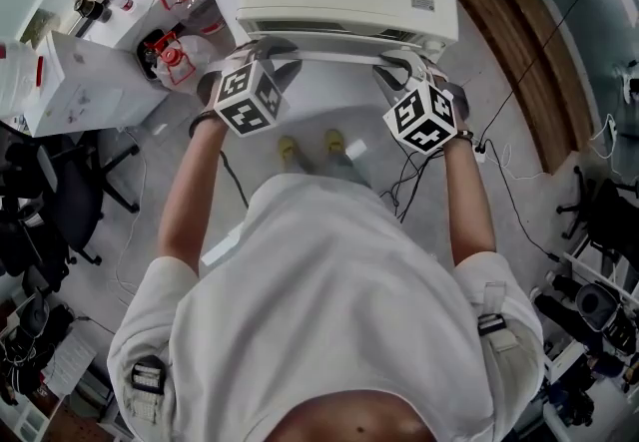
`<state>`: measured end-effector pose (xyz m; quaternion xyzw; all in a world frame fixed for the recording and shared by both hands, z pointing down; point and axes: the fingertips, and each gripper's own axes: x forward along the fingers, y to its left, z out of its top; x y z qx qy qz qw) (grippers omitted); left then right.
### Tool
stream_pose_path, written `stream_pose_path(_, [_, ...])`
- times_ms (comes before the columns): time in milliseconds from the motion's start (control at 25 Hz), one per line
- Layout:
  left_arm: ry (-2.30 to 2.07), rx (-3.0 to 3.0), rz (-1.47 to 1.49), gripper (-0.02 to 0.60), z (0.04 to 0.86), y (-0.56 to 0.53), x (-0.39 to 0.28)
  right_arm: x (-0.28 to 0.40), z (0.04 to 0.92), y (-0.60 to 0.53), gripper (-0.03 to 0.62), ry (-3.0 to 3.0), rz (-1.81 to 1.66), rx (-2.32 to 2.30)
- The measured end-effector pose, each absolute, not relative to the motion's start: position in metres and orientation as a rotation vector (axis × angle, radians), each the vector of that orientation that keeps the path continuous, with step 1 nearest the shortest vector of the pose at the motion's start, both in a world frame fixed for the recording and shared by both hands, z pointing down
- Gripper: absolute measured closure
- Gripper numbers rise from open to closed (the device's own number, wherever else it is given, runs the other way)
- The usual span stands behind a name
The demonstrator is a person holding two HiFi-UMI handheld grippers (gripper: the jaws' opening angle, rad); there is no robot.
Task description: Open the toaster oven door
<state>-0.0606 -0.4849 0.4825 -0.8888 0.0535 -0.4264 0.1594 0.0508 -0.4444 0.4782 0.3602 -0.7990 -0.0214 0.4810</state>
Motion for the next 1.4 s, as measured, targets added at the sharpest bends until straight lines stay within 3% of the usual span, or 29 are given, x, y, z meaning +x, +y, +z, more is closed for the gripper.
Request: stream_pose_path(1400, [0.48,-2.498,-1.38,0.46,0.593,-0.36,-0.1,0.008,0.594,-0.318,0.503,-1.911,-0.194,0.907])
